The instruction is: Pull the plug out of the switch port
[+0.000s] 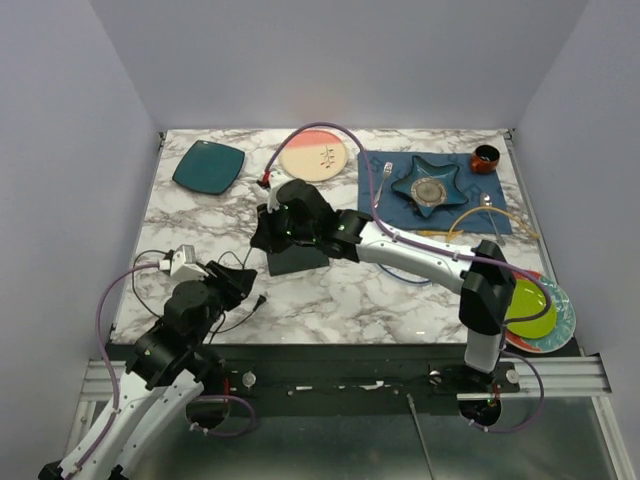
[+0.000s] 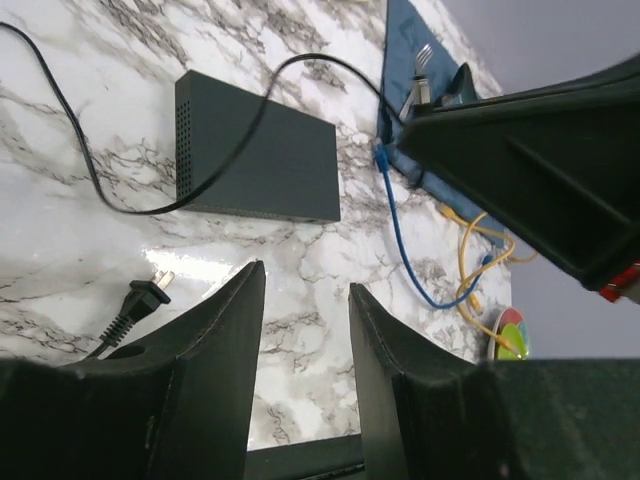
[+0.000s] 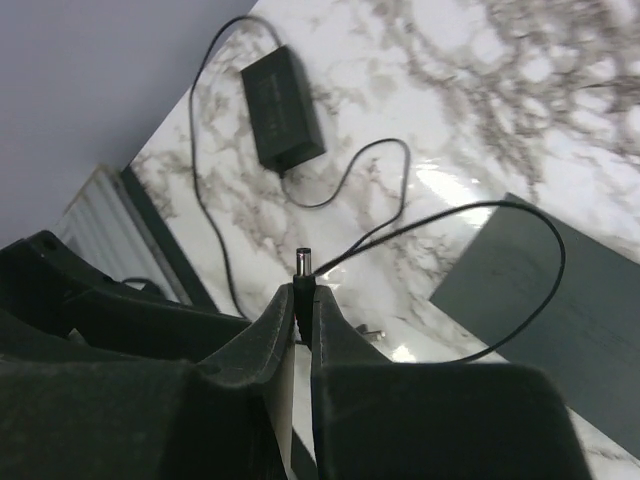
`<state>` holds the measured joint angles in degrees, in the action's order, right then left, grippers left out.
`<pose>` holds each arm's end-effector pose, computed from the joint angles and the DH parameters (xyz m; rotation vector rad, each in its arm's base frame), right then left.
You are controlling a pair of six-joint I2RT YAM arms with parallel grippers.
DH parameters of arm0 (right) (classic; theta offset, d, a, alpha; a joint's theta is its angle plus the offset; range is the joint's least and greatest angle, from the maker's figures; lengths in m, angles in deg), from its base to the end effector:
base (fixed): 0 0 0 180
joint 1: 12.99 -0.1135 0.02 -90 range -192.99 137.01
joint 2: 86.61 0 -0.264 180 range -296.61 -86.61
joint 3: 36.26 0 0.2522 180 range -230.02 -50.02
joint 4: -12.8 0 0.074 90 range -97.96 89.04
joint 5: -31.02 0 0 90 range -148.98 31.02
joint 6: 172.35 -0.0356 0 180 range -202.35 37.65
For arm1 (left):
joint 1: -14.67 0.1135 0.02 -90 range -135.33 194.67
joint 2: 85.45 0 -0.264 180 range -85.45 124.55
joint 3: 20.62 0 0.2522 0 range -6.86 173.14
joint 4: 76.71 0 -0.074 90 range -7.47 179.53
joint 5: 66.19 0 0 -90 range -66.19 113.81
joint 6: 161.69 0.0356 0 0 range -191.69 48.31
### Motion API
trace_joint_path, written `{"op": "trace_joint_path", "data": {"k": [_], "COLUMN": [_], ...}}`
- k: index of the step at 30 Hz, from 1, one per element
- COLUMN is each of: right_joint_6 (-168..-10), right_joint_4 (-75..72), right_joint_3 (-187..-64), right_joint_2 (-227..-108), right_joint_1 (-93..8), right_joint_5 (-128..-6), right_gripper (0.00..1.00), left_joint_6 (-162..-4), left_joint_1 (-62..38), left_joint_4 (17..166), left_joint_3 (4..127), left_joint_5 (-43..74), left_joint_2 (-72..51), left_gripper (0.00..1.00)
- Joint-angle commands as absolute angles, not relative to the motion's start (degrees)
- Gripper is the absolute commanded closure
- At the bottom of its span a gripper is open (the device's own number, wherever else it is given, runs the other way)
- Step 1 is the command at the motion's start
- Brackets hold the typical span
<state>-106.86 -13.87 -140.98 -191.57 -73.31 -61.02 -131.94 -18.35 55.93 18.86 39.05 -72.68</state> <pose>0.2158 0.3812 0.3179 -0.6929 2.0671 0.9313 0.0799 -0.0408 0.2470 -0.6509 1.9008 -0.8224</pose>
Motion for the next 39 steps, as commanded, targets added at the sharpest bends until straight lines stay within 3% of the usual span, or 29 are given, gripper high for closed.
{"op": "trace_joint_path", "data": {"k": [1,8,11,12,14,17,22,26,29,32,33,35,36,39], "right_joint_6": [-107.8,-108.4,-109.5,-110.1,-109.8,-108.3,-108.5,-111.5,-112.6,-112.1,-112.6,-113.3,-114.1,-114.7], "right_joint_4": [-12.1,-16.3,-19.4,-20.9,-20.3,-17.9,-17.3,-13.5,-12.8,-13.9,-14.9,-15.2,-15.3,-15.0], "right_joint_3": [-151.2,-175.8,-184.8,-184.8,-181.4,-171.3,-157.3,-138.6,-127.6,-120.6,-119.3,-117.6,-116.3,-115.8], "right_joint_2": [-200.1,-216.9,-222.0,-222.6,-220.0,-212.8,-199.3,-186.6,-180.2,-178.7,-179.1,-179.9,-181.0,-183.1], "right_joint_1": [-73.5,-73.1,-73.0,-73.0,-73.1,-72.8,-70.6,-65.4,-61.6,-59.8,-59.4,-58.4,-58.3,-57.2], "right_joint_5": [-80.7,-91.5,-95.5,-94.8,-90.9,-84.4,-75.8,-64.9,-60.0,-55.7,-54.8,-54.1,-54.0,-53.6], "right_gripper": [0.99,0.97,0.51,0.37,0.30,0.24,0.23,0.24,0.33,0.59,0.78,0.94,0.99,1.00], "left_joint_6": [-131.0,-131.4,-130.8,-130.6,-130.8,-132.2,-133.3,-133.0,-133.3,-134.9,-135.3,-135.9,-136.3,-135.9], "left_joint_1": [-18.2,-18.2,-18.2,-18.2,-18.2,-18.2,-18.2,-18.2,-18.1,-18.0,-17.8,-17.1,-16.5,-12.2], "left_joint_4": [52.4,50.9,49.4,49.0,48.6,48.8,53.4,56.4,58.7,61.9,62.8,65.4,66.0,69.0], "left_joint_3": [20.9,22.0,23.1,23.5,23.7,23.5,22.8,23.7,24.3,24.5,24.8,25.1,25.7,26.2], "left_joint_5": [43.9,46.5,47.4,47.4,47.2,46.9,45.8,45.1,43.9,41.7,41.2,40.1,39.3,36.9], "left_joint_2": [-76.1,-80.8,-80.5,-80.1,-78.4,-75.6,-70.8,-65.4,-58.2,-49.0,-46.6,-39.9,-38.1,-32.3], "left_gripper": [0.52,0.55,0.55,0.55,0.55,0.54,0.54,0.54,0.54,0.55,0.56,0.63,0.65,0.71]}}
